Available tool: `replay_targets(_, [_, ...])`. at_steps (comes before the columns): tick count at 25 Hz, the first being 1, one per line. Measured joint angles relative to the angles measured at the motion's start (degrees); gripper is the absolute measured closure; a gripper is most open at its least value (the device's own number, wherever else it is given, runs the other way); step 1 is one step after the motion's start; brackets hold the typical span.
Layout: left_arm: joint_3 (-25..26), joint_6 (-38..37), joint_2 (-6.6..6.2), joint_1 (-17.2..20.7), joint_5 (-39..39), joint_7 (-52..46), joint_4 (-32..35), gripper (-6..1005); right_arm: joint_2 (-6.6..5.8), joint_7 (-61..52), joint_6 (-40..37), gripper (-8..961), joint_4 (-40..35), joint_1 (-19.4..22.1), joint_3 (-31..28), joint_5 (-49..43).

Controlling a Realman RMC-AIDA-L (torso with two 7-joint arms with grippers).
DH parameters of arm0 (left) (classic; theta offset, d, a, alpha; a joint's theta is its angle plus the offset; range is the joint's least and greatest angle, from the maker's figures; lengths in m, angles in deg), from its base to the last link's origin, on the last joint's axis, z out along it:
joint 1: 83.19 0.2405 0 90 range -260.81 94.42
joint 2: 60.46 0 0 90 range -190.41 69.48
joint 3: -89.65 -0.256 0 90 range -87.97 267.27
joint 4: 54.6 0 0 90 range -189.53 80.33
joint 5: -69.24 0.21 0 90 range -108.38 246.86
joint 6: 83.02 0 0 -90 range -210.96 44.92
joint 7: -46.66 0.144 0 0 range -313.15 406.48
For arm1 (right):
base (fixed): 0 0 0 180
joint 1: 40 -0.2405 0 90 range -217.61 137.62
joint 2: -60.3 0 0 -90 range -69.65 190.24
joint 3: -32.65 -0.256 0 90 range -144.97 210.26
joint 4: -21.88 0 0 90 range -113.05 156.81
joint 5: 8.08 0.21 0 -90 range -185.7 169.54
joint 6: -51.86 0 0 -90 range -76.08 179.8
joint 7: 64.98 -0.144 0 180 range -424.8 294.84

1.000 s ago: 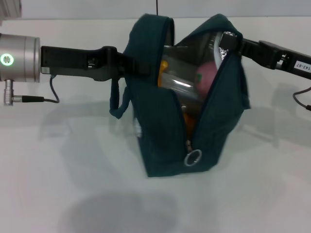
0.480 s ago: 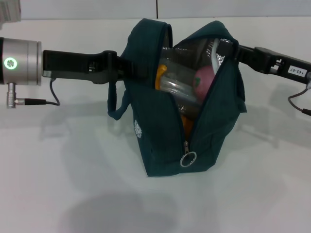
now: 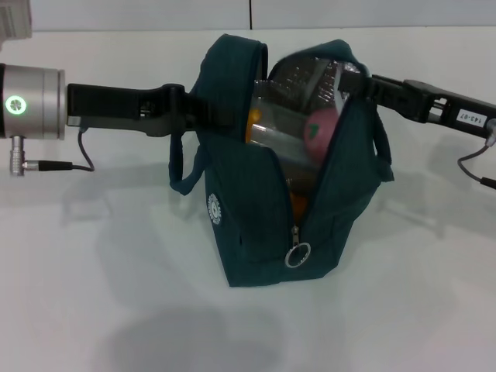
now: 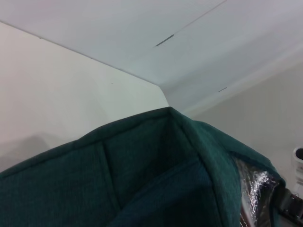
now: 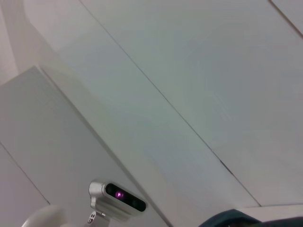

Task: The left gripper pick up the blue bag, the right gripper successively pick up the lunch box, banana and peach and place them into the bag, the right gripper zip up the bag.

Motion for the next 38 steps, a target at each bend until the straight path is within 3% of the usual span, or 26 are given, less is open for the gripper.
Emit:
replay_targets(11, [0.16, -0.03, -0.19, 0.14, -0.11, 1.46, -2.07, 970, -0.07, 3.71, -2.55, 469, -0.91, 3.49, -0.77, 0.43])
replay_targets(21, [0.26, -0.08, -0.05, 0.23, -0.15, 2.36, -2.36, 971, -0.61, 12.96, -11.96, 127, -1.83, 8.29, -2.35, 0.66])
replay_targets(30, [0.17, -0.24, 0.05, 0.23, -0.40, 3.00, -3.46, 971, -0.19, 36.49, -22.09, 134, 1.51, 12.86, -1.99, -9.34])
replay_targets(33, [0.06, -0.41, 0.40, 0.22, -0.37, 2.94, -4.02, 971, -0.13, 40.55, -21.37, 136, 4.45, 12.67, -1.58, -11.69])
replay_targets(38, [0.00, -0.59, 0.70, 0.17, -0.22, 2.96, -4.48, 971, 0.20, 41.49, -13.47, 138, 7.57, 10.76, 2.35, -11.67])
